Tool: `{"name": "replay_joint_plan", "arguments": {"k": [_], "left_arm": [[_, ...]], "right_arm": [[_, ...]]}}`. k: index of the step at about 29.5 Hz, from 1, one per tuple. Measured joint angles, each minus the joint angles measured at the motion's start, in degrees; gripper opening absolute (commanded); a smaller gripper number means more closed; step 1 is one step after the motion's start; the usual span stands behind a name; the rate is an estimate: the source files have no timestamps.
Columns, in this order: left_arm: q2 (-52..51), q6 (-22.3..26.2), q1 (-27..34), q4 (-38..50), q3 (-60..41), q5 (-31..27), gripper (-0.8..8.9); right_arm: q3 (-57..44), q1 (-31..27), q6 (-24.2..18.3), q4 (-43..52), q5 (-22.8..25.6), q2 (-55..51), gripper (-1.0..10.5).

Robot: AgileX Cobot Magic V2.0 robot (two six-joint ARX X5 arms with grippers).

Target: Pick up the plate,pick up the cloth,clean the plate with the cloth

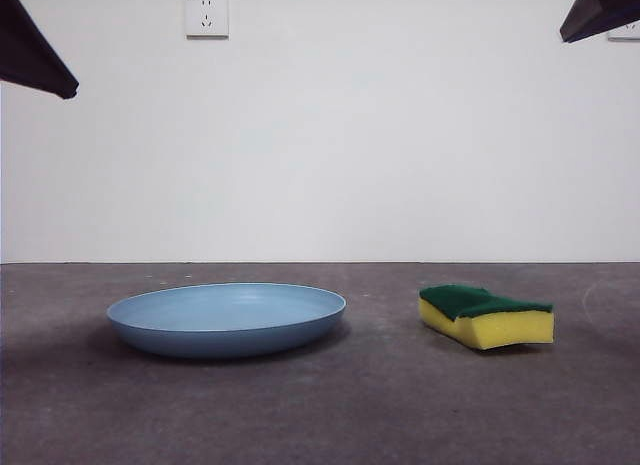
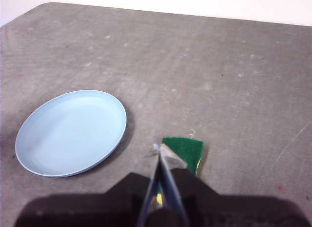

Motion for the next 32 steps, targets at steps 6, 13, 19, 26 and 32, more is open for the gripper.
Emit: {"name": "replay_joint_plan", "arguments": {"k": [6,13,19,26,32], "left_arm": [[0.0,0.0,0.0,-0.35,0.0,0.0,-0.02],[-0.22,0.39,0.0,-0.42,0.0,-0.31,-0.01],[-7.54,4.07,3.1,1.97,-0.22,-2.08,-0.01],[-18.34,5.05,10.34,3.15,-8.37,0.31,-0.01],[-27.63,5.07,14.38,8.92,-16.37,0.33,-0.02]], "right_arm": [[0.0,0.0,0.0,0.0,0.0,0.0,0.0],[0.0,0.0,0.0,0.02,0.0,0.0,0.0],[0.0,0.0,0.0,0.0,0.0,0.0,0.0],[0.0,0.0,0.0,0.02,0.0,0.0,0.0],[0.0,0.0,0.0,0.02,0.0,0.0,0.0]]}}
